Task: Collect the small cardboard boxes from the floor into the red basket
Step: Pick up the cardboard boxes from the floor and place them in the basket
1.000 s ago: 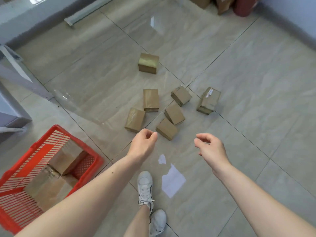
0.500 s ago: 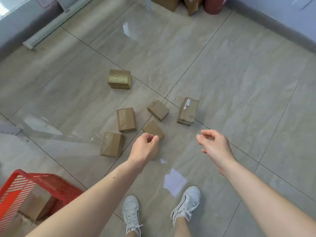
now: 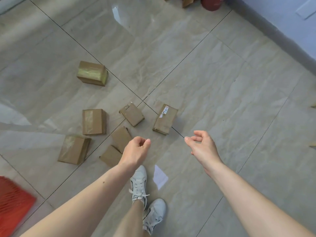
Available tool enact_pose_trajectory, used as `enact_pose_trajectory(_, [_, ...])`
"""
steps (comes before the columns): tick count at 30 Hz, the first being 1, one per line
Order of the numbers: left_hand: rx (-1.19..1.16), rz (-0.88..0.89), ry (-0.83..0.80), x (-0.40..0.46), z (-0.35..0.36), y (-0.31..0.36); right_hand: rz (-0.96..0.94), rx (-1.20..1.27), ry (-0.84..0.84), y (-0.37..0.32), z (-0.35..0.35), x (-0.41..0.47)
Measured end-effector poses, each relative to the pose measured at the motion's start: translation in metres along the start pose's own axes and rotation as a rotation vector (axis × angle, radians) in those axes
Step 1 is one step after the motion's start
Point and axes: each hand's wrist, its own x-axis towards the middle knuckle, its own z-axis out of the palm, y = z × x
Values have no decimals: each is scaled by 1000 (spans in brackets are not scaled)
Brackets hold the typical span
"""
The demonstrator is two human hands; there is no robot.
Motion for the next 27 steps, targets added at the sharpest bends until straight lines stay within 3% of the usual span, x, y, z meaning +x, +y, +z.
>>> enact_pose_trajectory(7, [-5,-22,2,56,9,24,1,-238,-155,-14,5,59])
enact_pose_trajectory(16, [-88,-89,-96,154,84,-9,-26,-337,-273,10,48,178])
enact_pose_trajectory(20, [-62,-176,-126,201,116,-36,-4,-404,-258,28,81,235])
enact_pose_trajectory(24, [-212,-234,-119,247,138,-63,69,-499,-215,44,117,282])
enact_pose_trajectory(27, [-277,-201,-89,277,144,-70,122,-422,-177,51,148,308])
